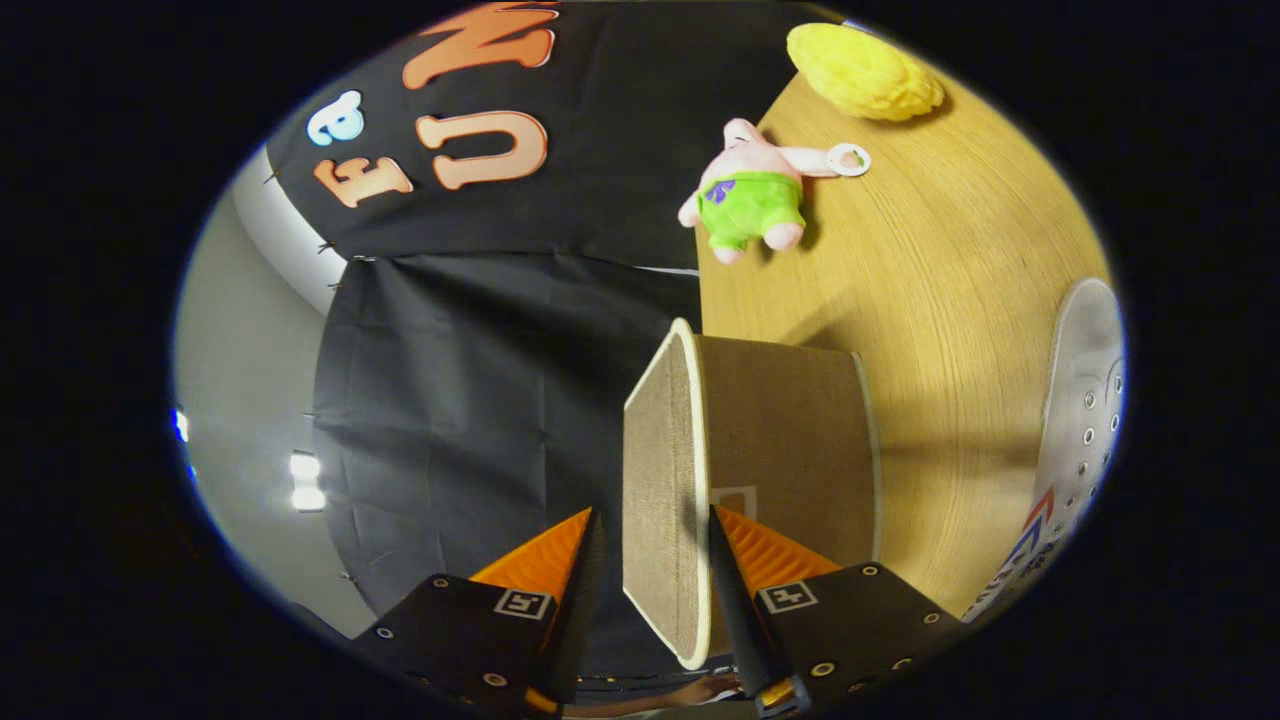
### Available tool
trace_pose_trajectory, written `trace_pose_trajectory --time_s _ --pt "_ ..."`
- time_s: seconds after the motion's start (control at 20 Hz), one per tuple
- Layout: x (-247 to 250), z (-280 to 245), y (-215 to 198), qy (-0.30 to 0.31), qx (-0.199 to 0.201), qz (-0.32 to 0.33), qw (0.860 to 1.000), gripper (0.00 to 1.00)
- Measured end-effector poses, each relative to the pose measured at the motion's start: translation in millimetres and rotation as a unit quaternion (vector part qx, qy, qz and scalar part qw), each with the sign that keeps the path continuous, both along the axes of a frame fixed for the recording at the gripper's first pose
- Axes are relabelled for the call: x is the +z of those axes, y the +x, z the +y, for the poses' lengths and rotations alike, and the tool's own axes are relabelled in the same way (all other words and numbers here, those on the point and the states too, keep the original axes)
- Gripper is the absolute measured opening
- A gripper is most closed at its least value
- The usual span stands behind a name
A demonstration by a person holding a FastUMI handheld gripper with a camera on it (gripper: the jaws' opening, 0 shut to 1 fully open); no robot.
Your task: Open the storage box then place both shoes into the box .Put the left shoe in first, then the right shoe, with the right side of both shoes facing outward in a uniform manner.
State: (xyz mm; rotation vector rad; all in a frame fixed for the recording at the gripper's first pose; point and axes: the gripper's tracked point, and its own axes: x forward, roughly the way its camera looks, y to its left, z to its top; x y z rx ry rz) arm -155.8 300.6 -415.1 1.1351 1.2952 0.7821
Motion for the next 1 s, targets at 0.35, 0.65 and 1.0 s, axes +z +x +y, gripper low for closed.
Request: trace_pose_trajectory --time_s 0.35,0.65,1.0 --pt "4.6 5.6 7.6 -0.026 -0.016 0.027 0.999 0.13" --pt "91.4 12.8 45.0 0.032 -0.057 -0.025 0.998 0.11" --pt "117.1 62.7 40.6 0.032 -0.014 -0.063 0.997 0.11"
